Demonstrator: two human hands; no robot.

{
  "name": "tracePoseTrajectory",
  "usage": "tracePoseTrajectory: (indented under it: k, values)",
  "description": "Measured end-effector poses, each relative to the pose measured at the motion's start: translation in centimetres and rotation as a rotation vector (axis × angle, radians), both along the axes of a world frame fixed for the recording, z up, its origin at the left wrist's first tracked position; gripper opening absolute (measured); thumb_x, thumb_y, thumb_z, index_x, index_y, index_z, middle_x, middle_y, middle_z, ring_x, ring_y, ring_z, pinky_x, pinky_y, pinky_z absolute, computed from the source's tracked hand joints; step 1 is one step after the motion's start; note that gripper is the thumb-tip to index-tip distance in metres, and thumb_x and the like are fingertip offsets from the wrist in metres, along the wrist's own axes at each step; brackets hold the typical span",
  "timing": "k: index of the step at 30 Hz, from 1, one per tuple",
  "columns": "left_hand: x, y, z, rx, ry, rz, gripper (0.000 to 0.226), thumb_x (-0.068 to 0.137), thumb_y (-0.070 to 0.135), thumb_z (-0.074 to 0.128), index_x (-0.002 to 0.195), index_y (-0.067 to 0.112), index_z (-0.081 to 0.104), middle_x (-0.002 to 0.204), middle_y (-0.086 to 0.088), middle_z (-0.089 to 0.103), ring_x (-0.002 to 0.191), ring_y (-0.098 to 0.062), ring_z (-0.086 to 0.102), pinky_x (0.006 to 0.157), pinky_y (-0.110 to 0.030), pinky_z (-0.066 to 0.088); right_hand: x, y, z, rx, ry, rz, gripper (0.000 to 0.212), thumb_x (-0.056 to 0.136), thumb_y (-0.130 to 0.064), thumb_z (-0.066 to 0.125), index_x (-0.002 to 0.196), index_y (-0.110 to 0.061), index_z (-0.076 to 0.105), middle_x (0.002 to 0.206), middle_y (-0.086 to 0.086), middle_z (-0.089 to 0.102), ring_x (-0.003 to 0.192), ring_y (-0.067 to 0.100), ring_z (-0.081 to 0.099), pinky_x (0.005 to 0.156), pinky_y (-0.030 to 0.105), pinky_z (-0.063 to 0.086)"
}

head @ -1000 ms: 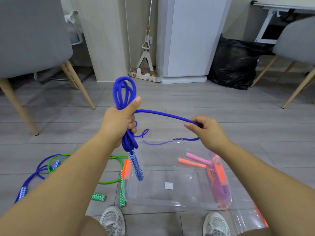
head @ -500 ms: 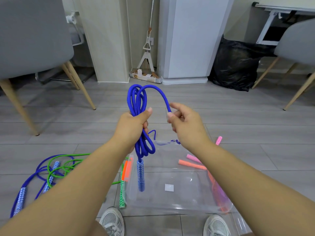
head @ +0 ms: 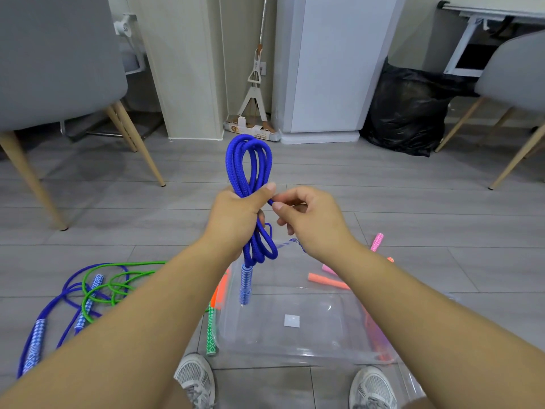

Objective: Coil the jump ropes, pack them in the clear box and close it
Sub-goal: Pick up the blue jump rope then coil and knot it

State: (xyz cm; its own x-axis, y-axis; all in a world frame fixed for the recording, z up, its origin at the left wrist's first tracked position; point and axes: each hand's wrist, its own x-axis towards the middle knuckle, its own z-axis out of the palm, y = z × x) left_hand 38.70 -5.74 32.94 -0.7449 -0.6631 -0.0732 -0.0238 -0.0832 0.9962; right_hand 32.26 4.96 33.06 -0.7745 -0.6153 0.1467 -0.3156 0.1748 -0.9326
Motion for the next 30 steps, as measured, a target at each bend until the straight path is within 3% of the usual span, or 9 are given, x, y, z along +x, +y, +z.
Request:
tracePoseTrajectory:
  k: [5,8,12,16,20,22,24,27,30]
  values:
    - [0.4,-0.6,0.5,0.039,0.039,0.013,0.035,0.094,0.036,0.053,0.078,0.006,0.065,0.043,0.005,0.049,0.045,-0.016,0.04,0.051,-0.029,0.038,-1.3,1.6,-1.2,0.065,0.033,0.023,0.012,0.086,-0.019,0.065,0.077,-0.023,0.059,0.074,0.002,0.063,0.049,0.0,0.052,0.053,0.016,0.043]
    - [0.6,-1.6,1.2,0.104,0.095,0.104,0.042,0.095,0.035,0.052,0.062,0.01,0.059,0.056,-0.004,0.052,0.041,-0.012,0.039,0.051,-0.029,0.037,-2.5,3.2,-2.2,0.19,0.112,0.052,0.018,0.088,-0.023,0.062,0.072,-0.03,0.061,0.07,0.0,0.063,0.053,0.001,0.046,0.057,0.018,0.04]
    - [0.9,-3.1,2.0,0.21,0.227,0.194,0.04,0.094,0.033,0.055,0.059,0.014,0.052,0.057,0.002,0.056,0.045,-0.011,0.04,0.052,-0.03,0.037,-4.2,5.0,-3.2,0.287,0.116,0.016,0.021,0.091,-0.025,0.058,0.071,-0.03,0.061,0.063,-0.006,0.054,0.051,-0.006,0.048,0.052,0.007,0.034]
    - [1.2,-3.9,2.2,0.11,0.178,0.269,0.041,0.094,0.038,0.054,0.06,0.015,0.05,0.048,0.008,0.052,0.038,-0.011,0.042,0.047,-0.027,0.042,-5.7,6.1,-4.3,0.306,0.114,-0.061,0.017,0.09,-0.026,0.06,0.075,-0.035,0.062,0.064,-0.002,0.053,0.058,0.006,0.046,0.06,0.025,0.039]
    - [0.9,-4.0,1.4,0.007,0.082,0.242,0.046,0.093,0.039,0.054,0.055,0.013,0.051,0.047,0.005,0.056,0.054,-0.022,0.053,0.068,-0.042,0.052,-5.3,5.5,-3.6,0.305,0.189,-0.065,0.011,0.091,-0.022,0.058,0.086,-0.029,0.065,0.073,-0.007,0.055,0.072,0.015,0.05,0.067,0.026,0.04]
    - [0.8,-3.7,1.0,-0.071,0.029,0.179,0.043,0.093,0.037,0.054,0.059,0.011,0.054,0.05,0.002,0.061,0.065,-0.027,0.059,0.077,-0.046,0.054,-4.6,4.9,-2.7,0.399,0.328,0.012,0.012,0.091,-0.021,0.057,0.095,-0.022,0.068,0.083,-0.006,0.058,0.079,0.013,0.05,0.069,0.023,0.038]
    - [0.7,-3.2,0.8,-0.155,-0.02,0.097,0.035,0.095,0.033,0.052,0.071,0.009,0.056,0.059,0.0,0.062,0.063,-0.021,0.063,0.074,-0.042,0.055,-3.7,4.4,-1.7,0.451,0.419,0.109,0.012,0.091,-0.021,0.058,0.094,-0.021,0.069,0.085,-0.006,0.058,0.081,0.012,0.051,0.069,0.019,0.037]
    - [0.5,-2.5,0.1,-0.216,-0.089,0.002,0.03,0.096,0.032,0.05,0.097,0.003,0.057,0.07,0.0,0.062,0.058,-0.013,0.064,0.062,-0.03,0.054,-2.3,3.5,-0.2,0.363,0.334,0.19,0.01,0.089,-0.021,0.06,0.091,-0.02,0.07,0.082,-0.012,0.057,0.078,0.007,0.052,0.069,0.011,0.037]
    - [0.3,-1.8,-0.4,-0.204,-0.119,-0.082,0.028,0.096,0.032,0.049,0.103,0.005,0.054,0.072,-0.004,0.064,0.054,-0.013,0.065,0.051,-0.024,0.052,-1.2,2.5,0.5,0.271,0.296,0.189,0.009,0.088,-0.019,0.061,0.089,-0.017,0.07,0.079,-0.007,0.058,0.072,0.007,0.05,0.066,0.01,0.037]
